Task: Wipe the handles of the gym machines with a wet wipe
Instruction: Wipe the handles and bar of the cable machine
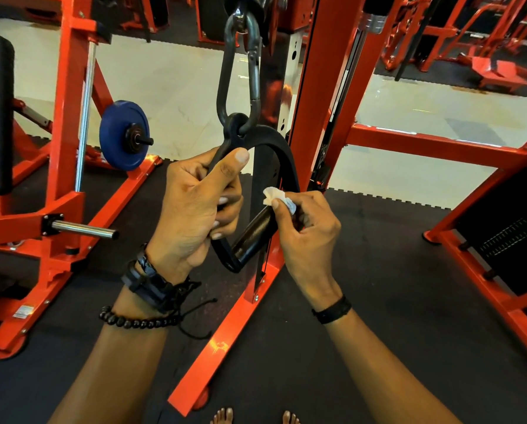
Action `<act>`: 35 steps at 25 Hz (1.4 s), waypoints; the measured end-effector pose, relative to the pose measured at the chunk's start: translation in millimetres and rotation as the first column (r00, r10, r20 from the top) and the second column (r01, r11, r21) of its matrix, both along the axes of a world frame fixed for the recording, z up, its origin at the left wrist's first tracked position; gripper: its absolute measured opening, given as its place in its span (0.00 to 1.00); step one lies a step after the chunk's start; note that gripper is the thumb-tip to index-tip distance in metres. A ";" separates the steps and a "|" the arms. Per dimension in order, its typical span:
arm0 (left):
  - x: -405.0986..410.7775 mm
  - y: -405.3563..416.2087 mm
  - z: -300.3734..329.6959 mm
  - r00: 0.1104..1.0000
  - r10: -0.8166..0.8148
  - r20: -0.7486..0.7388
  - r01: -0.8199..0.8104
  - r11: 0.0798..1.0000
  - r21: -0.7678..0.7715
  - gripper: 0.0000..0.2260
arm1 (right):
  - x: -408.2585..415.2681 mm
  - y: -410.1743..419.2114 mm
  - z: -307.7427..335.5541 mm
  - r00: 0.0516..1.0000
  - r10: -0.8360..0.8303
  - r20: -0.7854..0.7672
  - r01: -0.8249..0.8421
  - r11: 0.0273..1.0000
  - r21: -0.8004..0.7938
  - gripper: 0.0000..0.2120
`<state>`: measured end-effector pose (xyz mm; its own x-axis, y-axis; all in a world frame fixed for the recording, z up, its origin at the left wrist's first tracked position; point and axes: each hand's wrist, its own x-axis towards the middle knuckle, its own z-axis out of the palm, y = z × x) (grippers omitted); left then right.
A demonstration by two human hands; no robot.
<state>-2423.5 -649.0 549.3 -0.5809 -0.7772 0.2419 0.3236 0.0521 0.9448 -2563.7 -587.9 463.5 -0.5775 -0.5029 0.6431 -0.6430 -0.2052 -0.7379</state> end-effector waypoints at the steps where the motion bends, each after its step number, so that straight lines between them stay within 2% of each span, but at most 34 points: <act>1: 0.3 0.0 0.2 1.000 -0.002 -0.001 0.002 1.000 0.003 0.16 | -0.4 -1.0 1.6 1.000 -0.005 -0.029 0.005 1.000 0.012 0.05; 4: 0.9 -0.4 0.0 1.000 -0.008 -0.008 0.008 1.000 0.009 0.16 | -1.9 -0.9 6.2 0.999 -0.010 -0.046 0.010 1.000 0.012 0.04; 7: 0.7 0.2 -0.7 1.000 -0.009 -0.030 0.010 1.000 0.021 0.16 | -20.7 1.1 8.2 0.995 -0.096 -0.013 0.096 0.995 -0.018 0.02; 9: -1.0 1.2 -0.9 1.000 0.000 -0.030 0.001 1.000 0.016 0.17 | -27.3 3.1 9.7 0.991 -0.130 -0.025 0.131 0.991 0.026 0.02; 12: -1.5 0.4 -0.7 1.000 0.009 -0.011 -0.009 1.000 -0.006 0.18 | 10.3 15.1 3.7 0.997 0.066 -0.027 -0.065 0.996 0.054 0.01; 15: 1.1 -2.2 -0.4 1.000 0.009 0.001 -0.009 1.000 -0.022 0.18 | 47.8 32.5 -4.4 0.946 0.293 -0.136 -0.285 0.955 0.081 0.03; 16: 1.2 -2.5 -0.3 1.000 0.015 -0.002 -0.015 1.000 -0.021 0.18 | 40.0 29.9 -4.4 0.945 0.287 -0.157 -0.277 0.957 0.081 0.03; 18: -0.2 -1.4 -0.5 1.000 0.024 -0.009 -0.024 0.999 -0.022 0.18 | 5.7 14.7 -3.0 0.980 0.128 -0.155 -0.118 0.991 0.069 0.03; 20: -3.5 1.4 -0.8 0.999 0.028 -0.016 -0.028 0.999 -0.021 0.18 | -25.8 2.7 0.1 0.996 -0.053 -0.076 0.057 0.997 0.045 0.02; 21: -4.6 2.3 -1.1 0.999 0.033 -0.020 -0.034 0.999 -0.017 0.18 | -27.7 1.9 -2.6 0.996 -0.088 -0.029 0.089 0.996 0.032 0.01; 23: -3.8 1.9 -1.4 0.999 0.042 -0.021 -0.042 0.999 -0.016 0.18 | -2.9 12.6 -12.4 1.000 0.004 0.017 -0.004 1.000 0.007 0.01; 26: -3.5 0.4 -1.3 0.998 0.064 -0.011 -0.065 0.997 -0.042 0.16 | 32.0 35.4 -27.0 0.962 0.258 -0.085 -0.258 0.966 0.014 0.01; 27: -3.6 0.8 -1.2 0.997 0.080 -0.003 -0.080 0.995 -0.056 0.15 | 25.3 33.4 -27.0 0.962 0.261 -0.082 -0.261 0.965 0.006 0.01; 30: -5.0 1.5 0.5 0.986 0.162 0.028 -0.158 0.982 -0.100 0.09 | -24.5 14.4 -0.6 0.994 0.101 0.042 -0.096 0.989 -0.112 0.03; 32: -8.3 0.6 2.7 0.959 0.273 0.079 -0.258 0.952 -0.164 0.06 | -58.0 6.5 31.0 0.999 0.043 0.014 -0.040 0.985 -0.170 0.04; 35: -14.4 -1.8 6.4 0.865 0.484 0.132 -0.432 0.853 -0.294 0.05 | -90.3 3.7 71.0 0.999 0.011 -0.044 -0.022 0.970 -0.241 0.06</act>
<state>-2437.9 -650.9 555.8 -0.2284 -0.8963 0.3802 0.0164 0.3869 0.9220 -2654.0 -584.2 534.4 -0.5406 -0.3390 0.7699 -0.6671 -0.3849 -0.6379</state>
